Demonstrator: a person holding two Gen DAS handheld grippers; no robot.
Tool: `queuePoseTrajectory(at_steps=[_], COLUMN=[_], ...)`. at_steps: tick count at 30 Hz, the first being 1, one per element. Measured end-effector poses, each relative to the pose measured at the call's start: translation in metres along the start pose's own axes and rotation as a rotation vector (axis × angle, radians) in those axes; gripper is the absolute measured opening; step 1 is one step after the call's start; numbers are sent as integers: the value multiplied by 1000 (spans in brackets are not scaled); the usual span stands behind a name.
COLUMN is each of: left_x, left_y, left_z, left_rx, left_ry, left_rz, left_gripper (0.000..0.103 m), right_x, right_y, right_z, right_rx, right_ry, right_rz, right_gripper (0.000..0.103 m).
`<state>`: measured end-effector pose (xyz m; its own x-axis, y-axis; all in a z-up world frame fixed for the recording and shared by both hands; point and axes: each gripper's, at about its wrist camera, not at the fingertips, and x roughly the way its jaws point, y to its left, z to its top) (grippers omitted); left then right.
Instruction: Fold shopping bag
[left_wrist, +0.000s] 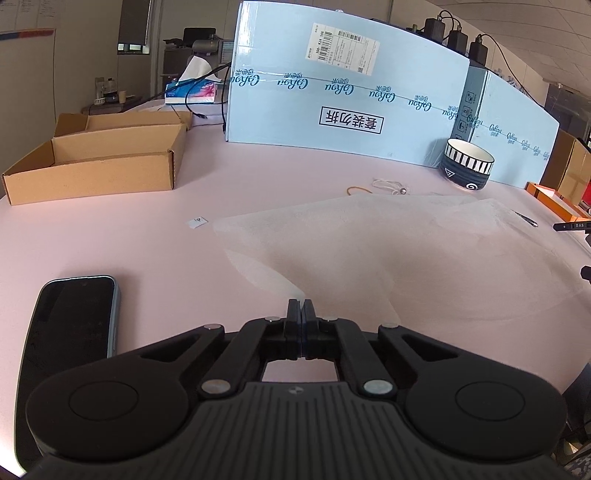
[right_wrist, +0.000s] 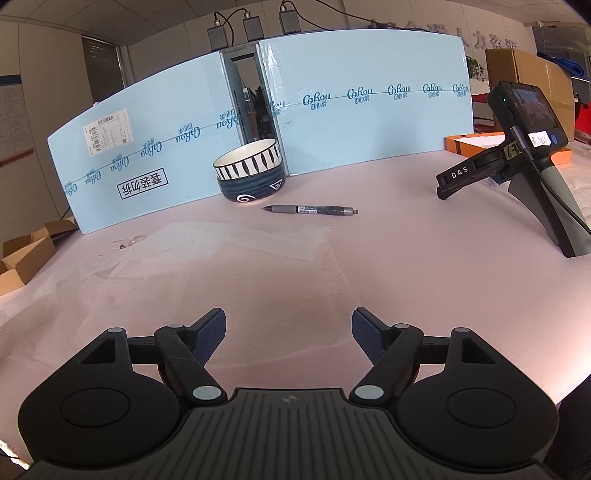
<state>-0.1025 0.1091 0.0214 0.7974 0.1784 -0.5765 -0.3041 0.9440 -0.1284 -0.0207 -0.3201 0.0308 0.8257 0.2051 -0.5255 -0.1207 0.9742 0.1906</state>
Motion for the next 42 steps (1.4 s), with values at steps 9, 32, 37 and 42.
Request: queuePoseTrajectory(at_steps=[9, 32, 37, 42], left_x=[4, 10, -12, -46], left_y=[11, 22, 29, 30], left_z=[-6, -4, 3, 3], left_rx=[-41, -105, -146, -144], left_ry=[22, 34, -7, -69], left_rz=[26, -37, -71, -60], left_gripper=[1, 1, 1, 1], right_x=[22, 12, -15, -51], right_y=[1, -8, -1, 3], right_z=[-6, -15, -13, -12], right_rx=[-117, 11, 25, 20], right_ry=[35, -77, -114, -162], right_rz=[-56, -11, 23, 30], right_gripper=[75, 0, 0, 0])
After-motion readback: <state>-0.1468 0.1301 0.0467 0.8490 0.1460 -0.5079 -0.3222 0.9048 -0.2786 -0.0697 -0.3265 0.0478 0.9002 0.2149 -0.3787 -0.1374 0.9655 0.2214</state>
